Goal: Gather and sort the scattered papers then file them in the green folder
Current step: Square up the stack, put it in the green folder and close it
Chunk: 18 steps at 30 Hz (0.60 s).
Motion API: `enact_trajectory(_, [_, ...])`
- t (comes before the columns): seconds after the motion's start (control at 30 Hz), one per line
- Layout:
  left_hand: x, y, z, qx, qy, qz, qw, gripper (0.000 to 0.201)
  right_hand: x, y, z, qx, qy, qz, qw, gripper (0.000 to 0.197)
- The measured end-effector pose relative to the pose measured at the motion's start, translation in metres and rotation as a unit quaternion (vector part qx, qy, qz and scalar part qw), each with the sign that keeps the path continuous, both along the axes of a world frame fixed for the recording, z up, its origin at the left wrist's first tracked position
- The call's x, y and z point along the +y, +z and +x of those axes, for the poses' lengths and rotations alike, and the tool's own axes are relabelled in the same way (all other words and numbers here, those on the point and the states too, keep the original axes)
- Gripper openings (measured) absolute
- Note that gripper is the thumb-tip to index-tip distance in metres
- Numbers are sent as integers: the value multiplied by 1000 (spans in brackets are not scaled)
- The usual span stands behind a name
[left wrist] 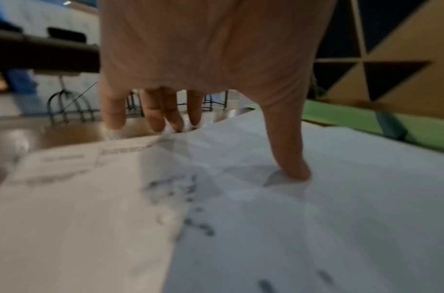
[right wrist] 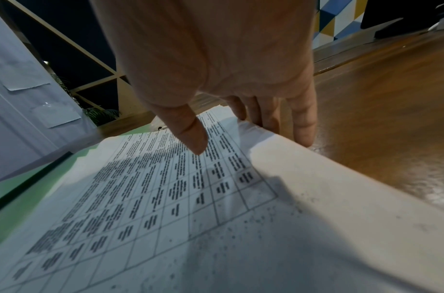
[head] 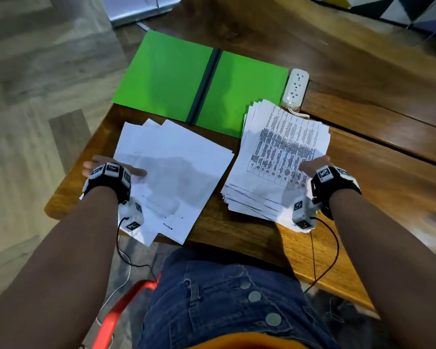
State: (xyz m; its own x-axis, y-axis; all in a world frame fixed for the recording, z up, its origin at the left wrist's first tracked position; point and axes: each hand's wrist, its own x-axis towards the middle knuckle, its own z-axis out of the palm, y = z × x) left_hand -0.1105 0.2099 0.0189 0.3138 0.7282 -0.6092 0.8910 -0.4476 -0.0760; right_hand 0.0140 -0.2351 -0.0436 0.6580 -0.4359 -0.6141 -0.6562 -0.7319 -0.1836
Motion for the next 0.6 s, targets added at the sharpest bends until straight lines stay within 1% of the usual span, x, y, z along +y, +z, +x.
enact_trajectory(0.03, [3, -3, -2, -8, 1, 0, 1000, 139, 6, 11, -7, 1, -11, 9, 1000, 84])
enact_trajectory(0.1, [13, -15, -2, -22, -11, -4, 1000, 141, 14, 23, -16, 2, -33, -7, 999, 78])
enact_trajectory(0.13, [11, -11, -3, -18, -21, -11, 1000, 140, 13, 24, -17, 11, -32, -20, 999, 78])
enact_trajectory(0.2, [13, -14, 0, -36, -18, -25, 999, 135, 14, 28, -17, -2, -27, -20, 999, 74])
enact_trajectory(0.23, [11, -13, 1, -56, -14, -28, 998, 127, 15, 31, -18, -6, -22, -17, 1000, 72])
enact_trajectory(0.27, [8, -10, 0, -72, -17, -31, 997, 114, 13, 31, -18, 0, -25, -13, 1000, 70])
enact_trajectory(0.33, [3, -5, 3, -102, -25, -47, 993, 86, 13, 34, -22, -6, -1, -23, 1000, 69])
enact_trajectory(0.37, [0, 1, 5, -107, -29, -58, 992, 78, 14, 36, -25, -16, 0, -21, 1000, 68])
enact_trajectory(0.43, [-4, 11, 16, -122, -54, -71, 989, 74, 12, 33, -23, -27, 6, -16, 999, 67])
enact_trajectory(0.47, [-8, 19, 25, -124, -84, -69, 986, 71, 12, 32, -24, -23, 8, -17, 1000, 67])
enact_trajectory(0.53, [-16, 40, 45, -140, -175, -42, 974, 55, 14, 37, -27, -9, 12, -28, 999, 66])
enact_trajectory(0.6, [-27, 68, 67, -163, -268, -20, 949, 46, 16, 39, -30, -4, 27, -32, 999, 68])
